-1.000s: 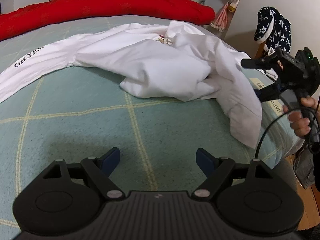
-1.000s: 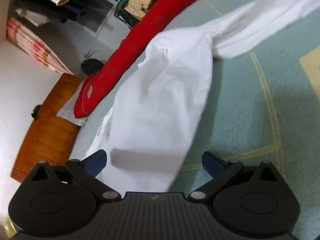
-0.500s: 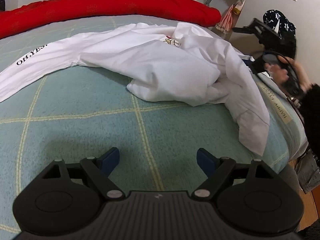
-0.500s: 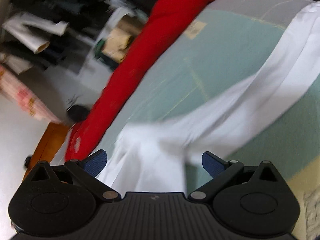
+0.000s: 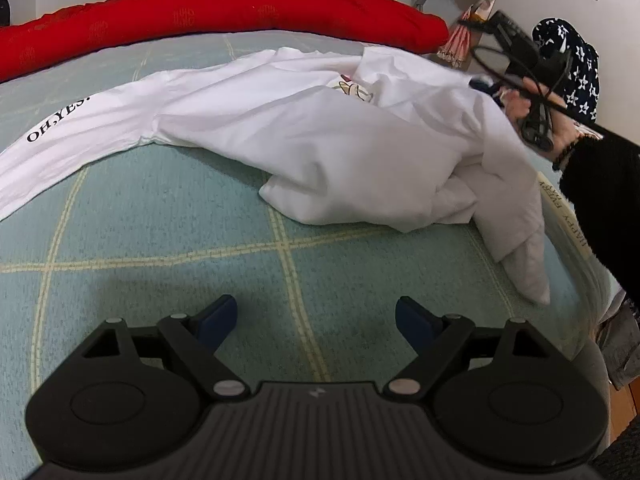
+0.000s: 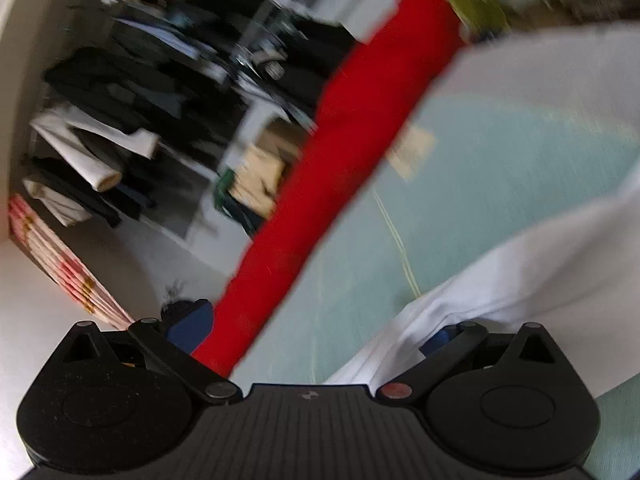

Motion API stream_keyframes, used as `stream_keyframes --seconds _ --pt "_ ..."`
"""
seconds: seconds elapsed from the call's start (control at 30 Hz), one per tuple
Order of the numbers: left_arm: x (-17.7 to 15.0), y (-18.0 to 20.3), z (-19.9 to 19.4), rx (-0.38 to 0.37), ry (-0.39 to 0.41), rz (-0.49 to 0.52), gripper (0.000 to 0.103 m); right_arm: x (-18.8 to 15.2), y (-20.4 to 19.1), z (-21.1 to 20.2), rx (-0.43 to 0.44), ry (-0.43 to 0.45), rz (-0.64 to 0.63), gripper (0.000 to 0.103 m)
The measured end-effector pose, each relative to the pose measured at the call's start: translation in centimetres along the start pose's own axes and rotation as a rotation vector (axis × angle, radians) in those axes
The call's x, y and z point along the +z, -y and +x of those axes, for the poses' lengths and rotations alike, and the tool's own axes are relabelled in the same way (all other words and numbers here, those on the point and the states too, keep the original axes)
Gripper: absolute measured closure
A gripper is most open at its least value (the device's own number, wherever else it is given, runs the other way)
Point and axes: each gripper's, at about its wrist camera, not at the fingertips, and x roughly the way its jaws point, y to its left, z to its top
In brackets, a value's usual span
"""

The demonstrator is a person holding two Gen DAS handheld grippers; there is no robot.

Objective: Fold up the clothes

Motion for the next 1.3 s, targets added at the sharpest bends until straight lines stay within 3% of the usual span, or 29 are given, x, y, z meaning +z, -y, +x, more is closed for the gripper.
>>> stream_keyframes --seconds 0.17,0.3,0.47,0.67,0.8,1.0,1.17,1.3 --pt "-0.1 0.1 -0.1 0.003 0.002 0.006 0.016 1.3 -0.6 -3.2 0.026 0.064 -0.062 0.000" --pt "-0.2 0.1 -0.2 0.001 0.004 0.008 0.016 0.3 -0.6 -5.9 -0.030 0.064 -0.084 0.000" --pt "-0.4 0.3 -0.4 0.004 0.005 0.011 0.016 -0.8 1.0 -9.8 -0.172 -0.017 -0.076 0.000" --pt "-0.4 0.7 -0.5 0.016 -0.002 0.019 0.016 1.9 -1.0 -10.8 -0.187 0.034 -0.132 0.000" --pt "-0.3 1.1 -0.2 0.033 -0.011 0.028 0.016 4.2 -2.8 -5.5 -0.227 -0.055 -0.228 0.000" --pt "-0.3 1.0 -0.3 0.029 -0.019 0.037 0.016 4.1 -1.6 0.9 -0.353 -0.335 -0.256 0.000" --pt "-0.4 0.9 -0.2 0.018 -0.015 0.044 0.015 0.6 -0.6 -3.3 -0.349 -0.489 -0.254 0.000" --pt "-0.4 0.9 -0.1 0.017 -0.012 0.046 0.013 -0.5 -0.4 -5.9 -0.351 -0.493 -0.253 0.000"
